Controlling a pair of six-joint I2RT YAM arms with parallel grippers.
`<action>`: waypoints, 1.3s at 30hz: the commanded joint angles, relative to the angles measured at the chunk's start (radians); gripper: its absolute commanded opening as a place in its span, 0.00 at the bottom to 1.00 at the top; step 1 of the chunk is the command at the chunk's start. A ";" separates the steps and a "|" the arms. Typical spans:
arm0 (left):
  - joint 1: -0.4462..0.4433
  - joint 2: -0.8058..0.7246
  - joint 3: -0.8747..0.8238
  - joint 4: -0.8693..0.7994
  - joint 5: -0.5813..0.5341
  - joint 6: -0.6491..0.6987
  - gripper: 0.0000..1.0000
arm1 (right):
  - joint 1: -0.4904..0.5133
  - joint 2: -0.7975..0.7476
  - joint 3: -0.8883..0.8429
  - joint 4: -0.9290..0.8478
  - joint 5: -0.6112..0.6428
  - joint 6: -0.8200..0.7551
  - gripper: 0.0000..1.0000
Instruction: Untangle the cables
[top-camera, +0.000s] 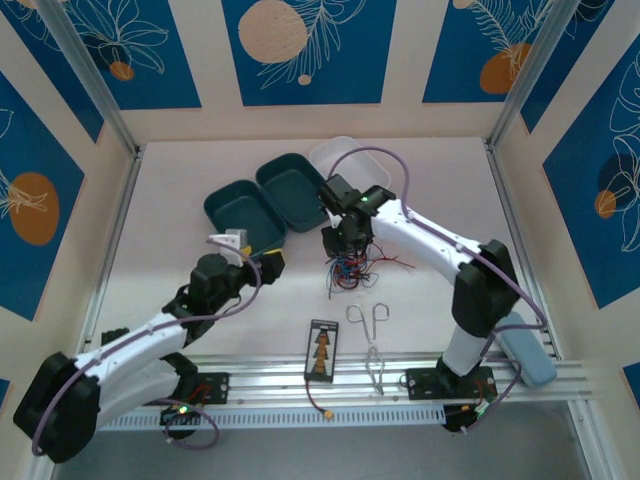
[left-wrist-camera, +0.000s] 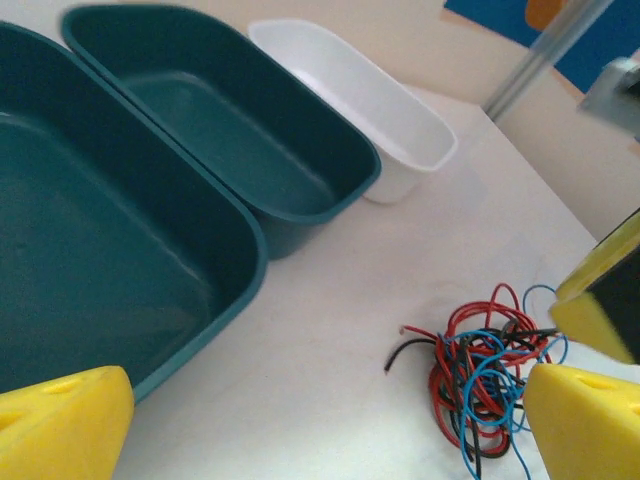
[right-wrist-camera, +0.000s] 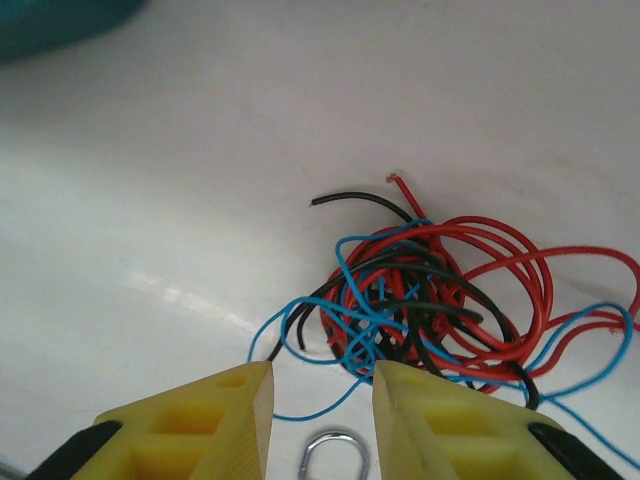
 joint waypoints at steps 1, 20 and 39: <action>-0.006 -0.086 -0.033 -0.075 -0.105 0.001 1.00 | 0.008 0.064 0.075 -0.082 0.038 -0.097 0.32; -0.004 -0.120 -0.037 -0.129 -0.146 0.020 1.00 | 0.012 0.246 0.147 -0.110 0.059 -0.186 0.29; -0.004 -0.115 -0.035 -0.136 -0.156 0.020 1.00 | 0.004 0.257 0.125 -0.119 0.032 -0.191 0.27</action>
